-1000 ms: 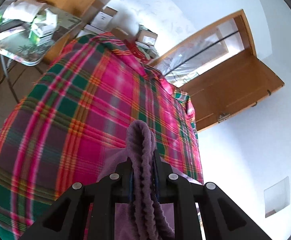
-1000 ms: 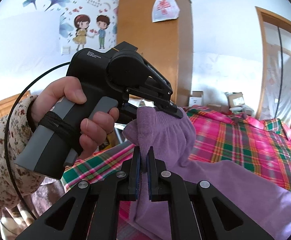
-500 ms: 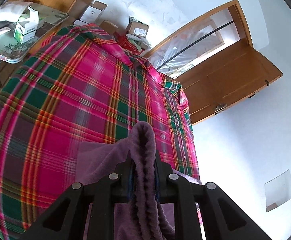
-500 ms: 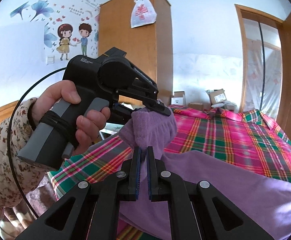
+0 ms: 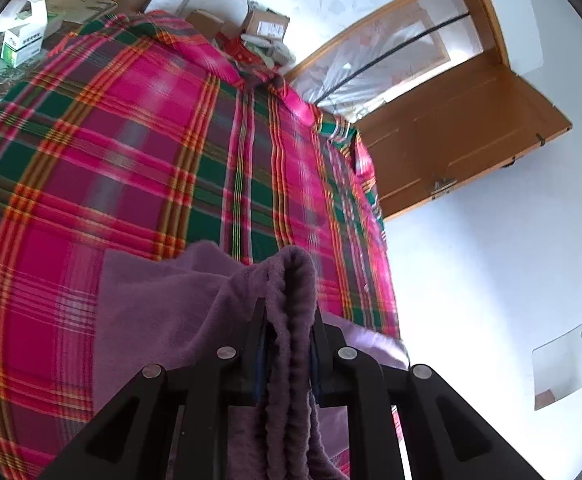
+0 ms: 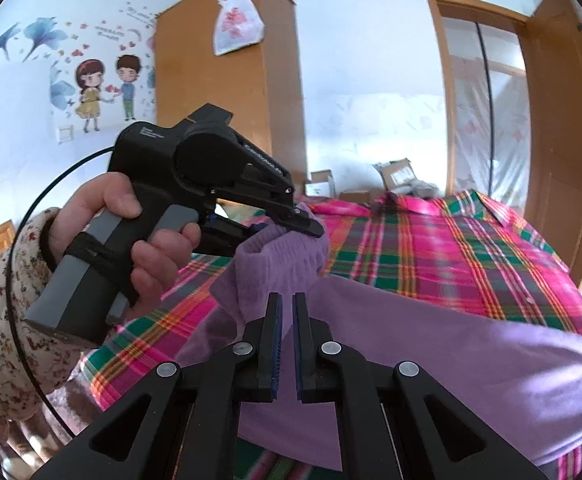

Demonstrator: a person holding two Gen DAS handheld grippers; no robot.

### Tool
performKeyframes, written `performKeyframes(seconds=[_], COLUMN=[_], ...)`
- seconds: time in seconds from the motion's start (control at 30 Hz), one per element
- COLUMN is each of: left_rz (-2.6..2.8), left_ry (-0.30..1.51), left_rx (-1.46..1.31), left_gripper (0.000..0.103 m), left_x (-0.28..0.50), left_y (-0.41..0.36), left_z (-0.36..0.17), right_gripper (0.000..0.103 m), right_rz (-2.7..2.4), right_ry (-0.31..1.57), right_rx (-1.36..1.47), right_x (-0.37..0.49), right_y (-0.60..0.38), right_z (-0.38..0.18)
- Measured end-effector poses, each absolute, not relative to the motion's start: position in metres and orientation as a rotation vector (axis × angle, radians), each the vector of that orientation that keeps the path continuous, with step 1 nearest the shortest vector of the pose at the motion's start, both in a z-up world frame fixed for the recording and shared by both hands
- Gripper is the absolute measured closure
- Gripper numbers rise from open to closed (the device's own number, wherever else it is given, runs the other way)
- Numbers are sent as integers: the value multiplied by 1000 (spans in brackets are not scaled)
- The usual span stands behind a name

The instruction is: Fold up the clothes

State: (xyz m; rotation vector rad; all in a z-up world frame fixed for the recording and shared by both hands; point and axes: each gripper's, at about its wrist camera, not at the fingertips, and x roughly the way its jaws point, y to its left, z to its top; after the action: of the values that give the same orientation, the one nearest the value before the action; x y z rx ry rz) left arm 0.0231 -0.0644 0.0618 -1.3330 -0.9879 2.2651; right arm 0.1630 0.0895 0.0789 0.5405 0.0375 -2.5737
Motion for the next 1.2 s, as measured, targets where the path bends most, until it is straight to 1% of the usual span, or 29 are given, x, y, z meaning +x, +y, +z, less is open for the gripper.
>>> performKeyframes(seconds=[0.17,0.23,0.43,0.5,0.53,0.57,0.67,0.73,0.83,0.9,0.93,1.03,1.2], left_rz=[2237,2224,2182,2172,2167,2162,2134,2120,2105,2111,2114,2134,2197], left_ry=[-967,-963,-954,-966,-963,-961,-956,-955,-946,-951,-954,-987,-1038], left_rx=[-1389,-1412,-1466,-1460,-1450,-1440,-1405,-1403,-1410,-1412,-1413,-1393,-1352], left_gripper=[87,85,83,81,79,78,77,77,77,77,77,77,77], left_x=[15,13,7,9,9,9,11,11,12,15,16,26,47], left_y=[-44,-39,-28,-28,-28,-28,-26,-24,-24,-28,-30,-47,-79], left_z=[51,45,30,30,31,32,36,37,37,36,36,34,36], right_gripper=[98,97,97,95,92,85,74,74,71,64,61,60,60], right_rz=[-2582,-2581,-2542,-2527,-2517,-2504,-2462,-2420,-2324,-2233,-2198,-2089,-1997], right_ry=[2,-22,-163,-215,-245,-282,-379,-454,-639,-795,-842,-929,-944], right_rx=[646,677,825,857,872,887,933,974,1036,1054,1059,1102,1187], right_x=[152,148,128,122,119,115,106,99,89,82,79,68,54], right_y=[106,112,131,138,142,147,159,167,183,196,199,202,195], right_z=[67,62,45,41,39,37,33,27,16,8,6,-1,-7])
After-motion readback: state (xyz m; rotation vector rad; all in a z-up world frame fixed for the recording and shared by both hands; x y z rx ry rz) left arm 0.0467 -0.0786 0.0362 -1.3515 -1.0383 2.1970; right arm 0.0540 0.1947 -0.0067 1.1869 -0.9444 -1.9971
